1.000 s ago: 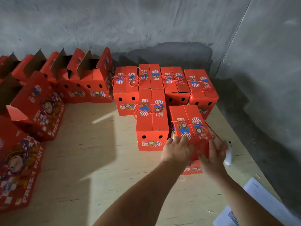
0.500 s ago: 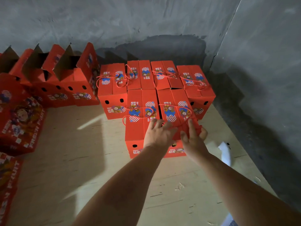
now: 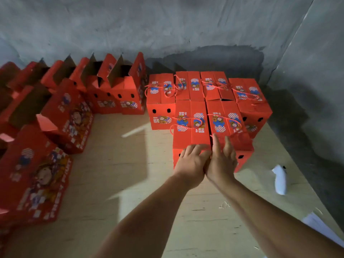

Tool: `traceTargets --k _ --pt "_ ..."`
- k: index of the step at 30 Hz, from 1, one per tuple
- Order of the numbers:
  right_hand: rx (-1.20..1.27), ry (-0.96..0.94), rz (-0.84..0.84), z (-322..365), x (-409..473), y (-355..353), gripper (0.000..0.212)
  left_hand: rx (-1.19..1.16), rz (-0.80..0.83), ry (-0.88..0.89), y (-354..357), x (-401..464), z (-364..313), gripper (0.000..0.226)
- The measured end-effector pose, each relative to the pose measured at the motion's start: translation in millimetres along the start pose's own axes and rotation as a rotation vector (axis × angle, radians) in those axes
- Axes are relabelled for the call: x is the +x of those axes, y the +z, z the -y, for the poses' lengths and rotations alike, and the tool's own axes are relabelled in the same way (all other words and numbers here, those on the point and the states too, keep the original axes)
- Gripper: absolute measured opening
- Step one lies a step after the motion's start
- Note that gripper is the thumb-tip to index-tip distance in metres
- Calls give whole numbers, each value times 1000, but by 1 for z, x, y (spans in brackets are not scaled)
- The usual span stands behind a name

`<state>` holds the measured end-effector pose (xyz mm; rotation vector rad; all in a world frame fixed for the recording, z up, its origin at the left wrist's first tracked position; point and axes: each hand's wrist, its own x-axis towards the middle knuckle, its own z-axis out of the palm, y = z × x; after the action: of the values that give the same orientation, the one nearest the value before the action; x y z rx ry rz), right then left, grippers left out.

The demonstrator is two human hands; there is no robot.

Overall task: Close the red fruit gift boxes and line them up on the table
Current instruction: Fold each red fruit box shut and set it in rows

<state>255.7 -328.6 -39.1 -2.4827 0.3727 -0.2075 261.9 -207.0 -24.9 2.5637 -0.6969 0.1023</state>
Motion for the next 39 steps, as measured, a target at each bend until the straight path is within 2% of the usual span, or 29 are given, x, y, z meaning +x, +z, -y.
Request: traceTargets --k 3,6,8,11,15,18,20,23,25,27,28,30,31,35,39 --pt "19 -207 127 37 -38 16 72 -154 -70 -145 -20 -62 29 43" --pt "110 -359 487 75 -82 32 65 -308 -109 -338 -47 -132 58 42" --pt "25 -441 682 103 -109 48 62 -383 -154 -509 -64 -184 77 42" --pt "-34 -532 806 152 -141 81 58 -422 -210 -751 -76 -266 108 39" --pt "-15 -554 884 228 -177 122 59 -377 -233 -958 -84 -354 141 39" --pt "23 -574 912 294 -197 148 65 -301 -394 -941 -116 -374 172 43" --pt "53 -583 918 338 -208 164 72 -171 -532 -892 -150 -372 202 48" --pt "79 -606 871 388 -219 183 79 -43 -678 -901 -198 -360 246 61" --pt "96 -582 812 404 -223 195 80 -48 -654 -947 -215 -354 271 80" --pt "105 -521 767 405 -226 204 83 -103 -521 -1017 -222 -352 295 91" --pt "106 -492 761 401 -227 207 85 -106 -416 -1033 -222 -353 306 87" --pt "82 -449 775 386 -228 209 88 -48 -186 -950 -220 -353 321 52" --pt "63 -434 780 378 -226 208 88 2 -150 -899 -217 -353 326 37" --pt "55 -330 766 343 -213 196 88 95 -346 -853 -205 -348 324 53" --pt "133 -202 726 311 -210 173 87 174 -285 -751 -190 -340 299 61"
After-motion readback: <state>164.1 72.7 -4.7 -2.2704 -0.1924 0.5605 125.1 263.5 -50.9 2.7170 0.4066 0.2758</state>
